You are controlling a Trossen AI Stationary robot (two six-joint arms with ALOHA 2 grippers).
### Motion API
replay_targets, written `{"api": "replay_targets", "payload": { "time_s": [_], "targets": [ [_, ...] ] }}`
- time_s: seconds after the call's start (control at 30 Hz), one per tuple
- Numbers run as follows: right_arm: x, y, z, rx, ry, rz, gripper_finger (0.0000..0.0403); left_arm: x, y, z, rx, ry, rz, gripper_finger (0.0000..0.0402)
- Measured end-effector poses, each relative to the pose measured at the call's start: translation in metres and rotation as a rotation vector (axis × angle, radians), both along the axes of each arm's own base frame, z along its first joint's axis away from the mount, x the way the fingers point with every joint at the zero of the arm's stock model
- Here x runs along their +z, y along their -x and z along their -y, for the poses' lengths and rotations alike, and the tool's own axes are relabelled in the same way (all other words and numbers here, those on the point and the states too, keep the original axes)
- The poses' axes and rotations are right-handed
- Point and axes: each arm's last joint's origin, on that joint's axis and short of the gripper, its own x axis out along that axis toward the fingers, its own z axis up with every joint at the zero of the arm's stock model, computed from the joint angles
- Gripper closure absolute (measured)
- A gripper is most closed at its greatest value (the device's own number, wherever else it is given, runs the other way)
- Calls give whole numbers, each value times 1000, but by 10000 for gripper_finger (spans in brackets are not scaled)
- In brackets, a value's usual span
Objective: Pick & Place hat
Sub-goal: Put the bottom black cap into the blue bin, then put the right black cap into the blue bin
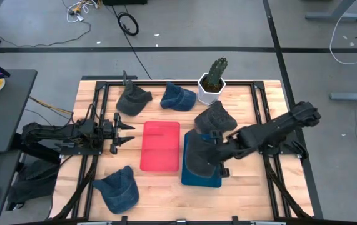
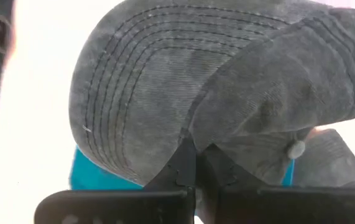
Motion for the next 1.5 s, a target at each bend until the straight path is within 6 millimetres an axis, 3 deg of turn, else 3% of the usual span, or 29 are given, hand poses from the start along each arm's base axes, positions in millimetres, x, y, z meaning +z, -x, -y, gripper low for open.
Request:
{"api": "replay_targets", "payload": {
  "time_s": [0.17,0.63,0.83,1.0,1.17,1.5],
  "targets": [
    [-23,-16,4,12,7,-92,403,0,0,0,-2,0,-1,195],
    [-101,-51,-8,26,-4,-349,396,0,0,0,-1,0,0,195],
    [-115,-59,0,-9,-11,-388,366,0,0,0,-1,0,-1,195],
    [-112,-61,13,-71,-22,-394,335,0,0,0,-1,0,0,195],
    [-98,-58,22,-90,-35,-359,290,0,0,0,-1,0,0,195],
    [-37,-30,65,-319,-27,-230,194,0,0,0,-2,0,0,195]
  ]
}}
